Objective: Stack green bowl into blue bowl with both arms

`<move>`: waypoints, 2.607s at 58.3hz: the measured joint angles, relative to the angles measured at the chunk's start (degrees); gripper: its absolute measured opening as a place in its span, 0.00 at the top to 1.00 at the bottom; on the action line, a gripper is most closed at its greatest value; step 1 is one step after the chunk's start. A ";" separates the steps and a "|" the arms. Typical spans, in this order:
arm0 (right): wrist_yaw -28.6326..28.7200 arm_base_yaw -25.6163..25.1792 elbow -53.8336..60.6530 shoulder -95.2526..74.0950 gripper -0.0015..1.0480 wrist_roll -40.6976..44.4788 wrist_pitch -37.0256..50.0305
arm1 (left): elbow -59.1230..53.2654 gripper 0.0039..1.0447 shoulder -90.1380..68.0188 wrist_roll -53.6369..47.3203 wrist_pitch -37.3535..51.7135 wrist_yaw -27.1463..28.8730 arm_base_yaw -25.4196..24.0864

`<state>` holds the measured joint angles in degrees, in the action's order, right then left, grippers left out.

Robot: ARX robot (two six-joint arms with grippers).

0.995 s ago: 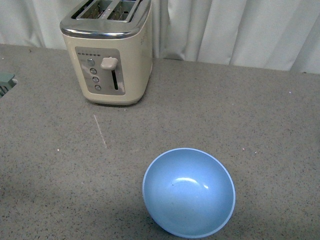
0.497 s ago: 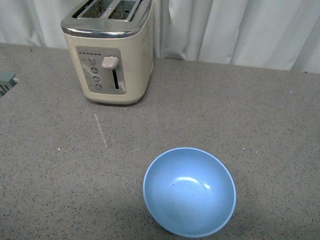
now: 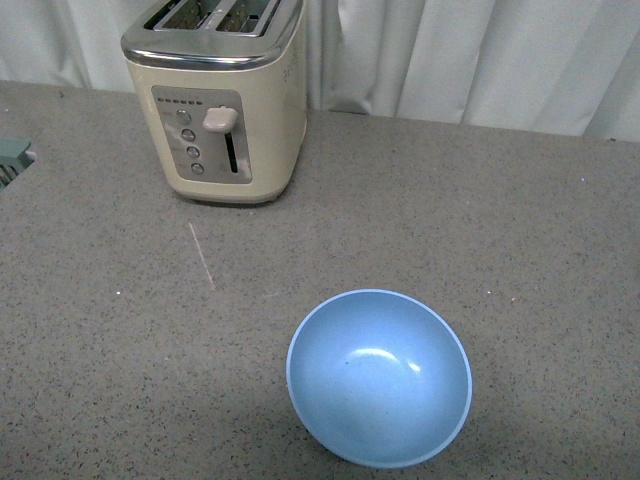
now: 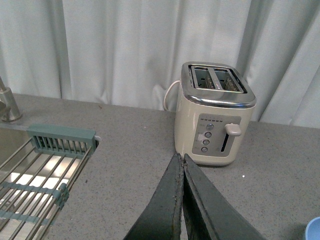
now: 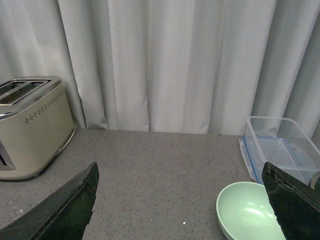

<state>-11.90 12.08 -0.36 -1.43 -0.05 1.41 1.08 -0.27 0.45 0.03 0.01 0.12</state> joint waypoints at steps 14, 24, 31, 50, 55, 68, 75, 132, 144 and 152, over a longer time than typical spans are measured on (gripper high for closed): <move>0.00 0.00 0.02 0.00 0.09 0.00 0.00 | 0.00 0.62 0.00 0.00 0.00 0.00 0.00; 0.00 0.00 0.02 0.00 0.09 0.00 0.00 | 0.00 0.31 0.00 0.00 0.00 0.00 0.00; 15.10 -5.64 -4.90 -8.24 0.09 -12.28 -12.79 | 0.00 0.10 0.00 0.00 0.00 0.00 0.00; 16.00 -23.76 -19.28 -54.25 0.09 -20.50 6.40 | 0.00 0.06 0.11 -0.20 0.00 -0.02 0.00; 13.33 -22.88 -22.12 -62.90 0.09 -18.32 7.91 | 0.00 0.06 0.11 -0.20 0.00 0.00 0.00; 7.26 -24.81 -27.08 -76.02 0.09 -19.41 7.58 | 0.00 0.06 0.11 -0.20 0.00 0.00 0.00; 7.63 -28.55 -28.50 -78.79 0.09 -20.39 6.91 | 0.00 0.06 0.11 -0.20 0.00 0.00 0.00; 4.26 -31.06 -36.96 -98.07 0.09 -16.20 7.85 | 0.00 0.06 0.11 -0.20 0.00 0.00 0.00; 2.89 -30.93 -39.17 -100.00 0.09 -16.22 7.82 | 0.00 0.06 0.11 -0.20 0.00 0.00 0.00; 2.36 -30.71 -40.06 -101.72 0.09 -16.24 7.74 | 0.00 0.06 0.11 -0.20 0.00 0.00 0.00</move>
<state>-9.54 -18.63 -40.42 -103.15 -16.29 9.15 1.08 -0.16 0.25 0.03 0.01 0.12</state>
